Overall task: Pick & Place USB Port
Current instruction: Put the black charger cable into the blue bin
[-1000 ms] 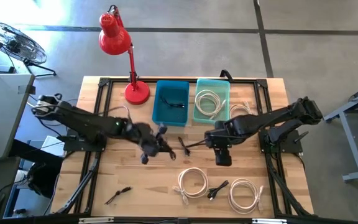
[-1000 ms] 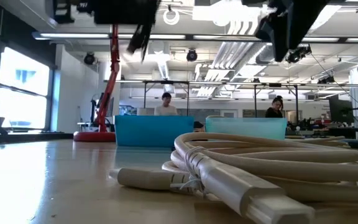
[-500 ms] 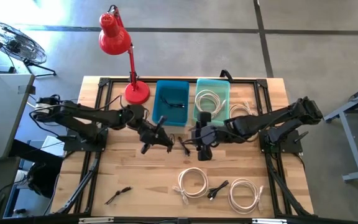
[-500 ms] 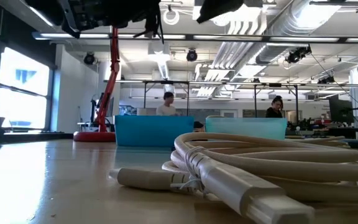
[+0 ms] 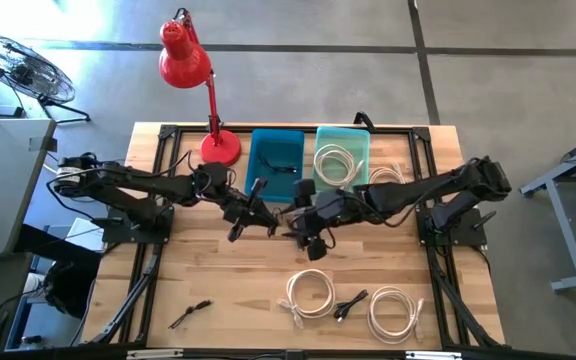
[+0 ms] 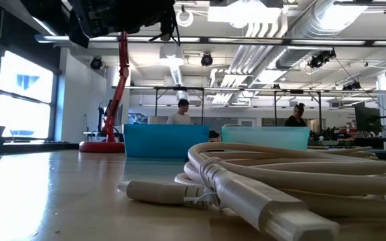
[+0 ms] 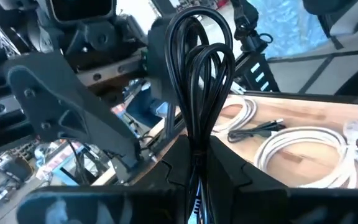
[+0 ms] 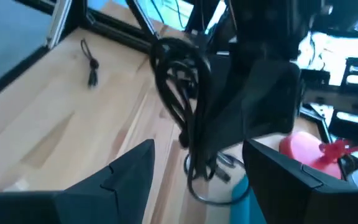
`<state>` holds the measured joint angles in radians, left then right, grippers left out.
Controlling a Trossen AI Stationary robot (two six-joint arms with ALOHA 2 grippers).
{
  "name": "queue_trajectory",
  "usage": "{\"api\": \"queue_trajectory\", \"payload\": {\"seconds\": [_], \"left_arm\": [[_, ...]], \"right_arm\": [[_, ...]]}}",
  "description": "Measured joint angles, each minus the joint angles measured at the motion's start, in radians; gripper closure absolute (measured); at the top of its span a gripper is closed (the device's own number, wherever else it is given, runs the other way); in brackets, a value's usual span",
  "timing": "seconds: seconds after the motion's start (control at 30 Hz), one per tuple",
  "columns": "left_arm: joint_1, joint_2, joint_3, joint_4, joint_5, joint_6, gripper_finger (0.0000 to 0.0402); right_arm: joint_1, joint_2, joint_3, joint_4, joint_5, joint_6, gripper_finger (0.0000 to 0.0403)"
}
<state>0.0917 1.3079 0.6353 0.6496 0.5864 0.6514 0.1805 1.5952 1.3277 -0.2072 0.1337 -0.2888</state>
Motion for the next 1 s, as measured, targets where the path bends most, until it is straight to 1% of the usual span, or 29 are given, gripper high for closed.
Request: {"api": "queue_trajectory", "payload": {"seconds": [0.13,0.23,0.33,0.4,0.47,0.5,0.57,0.63,0.67,0.7,0.73,0.8,0.87,1.0], "left_arm": [[0.0,0.015,-0.001,0.016,-0.008,-0.001,0.0378],[0.0,0.054,0.001,0.047,-0.012,-0.002,0.0378],[0.001,0.096,0.001,0.07,-0.018,-0.006,0.0378],[0.001,0.119,0.002,0.098,-0.034,-0.01,0.0378],[0.001,0.129,0.001,0.104,-0.068,-0.01,0.0373],[0.001,0.131,0.002,0.112,-0.091,-0.008,0.0366],[0.001,0.131,0.003,0.111,-0.134,-0.001,0.0348],[0.0,0.131,0.003,0.11,-0.176,-0.001,0.0328],[0.0,0.131,0.003,0.11,-0.195,-0.001,0.032],[0.0,0.131,0.003,0.11,-0.214,-0.001,0.0314],[0.0,0.131,0.003,0.11,-0.233,-0.001,0.0309],[0.0,0.131,0.003,0.11,-0.263,-0.002,0.0304],[0.0,0.131,0.003,0.107,-0.298,-0.002,0.0302],[0.0,0.131,0.003,0.098,-0.372,-0.002,0.03]], "right_arm": [[-0.011,0.027,0.0,0.045,-0.02,-0.034,0.0166],[-0.015,0.041,-0.001,0.089,-0.043,-0.058,0.0167],[-0.015,0.041,-0.001,0.091,-0.047,-0.078,0.0168],[-0.015,0.041,-0.001,0.088,-0.047,-0.074,0.0177],[-0.015,0.041,-0.001,0.083,-0.046,-0.073,0.0201],[-0.015,0.041,-0.001,0.081,-0.044,-0.073,0.022],[-0.015,0.041,-0.001,0.066,-0.032,-0.071,0.0273],[-0.016,0.041,-0.001,0.05,-0.02,-0.071,0.0341],[-0.015,0.041,-0.001,0.045,-0.014,-0.073,0.0369],[-0.015,0.041,-0.001,0.042,-0.003,-0.078,0.0382],[-0.013,0.041,-0.001,0.04,0.016,-0.077,0.0383],[-0.004,0.041,-0.001,0.036,0.088,-0.071,0.038],[0.008,0.04,-0.001,0.022,0.156,-0.08,0.039],[0.042,0.027,-0.001,0.0,0.291,-0.093,0.039]]}}
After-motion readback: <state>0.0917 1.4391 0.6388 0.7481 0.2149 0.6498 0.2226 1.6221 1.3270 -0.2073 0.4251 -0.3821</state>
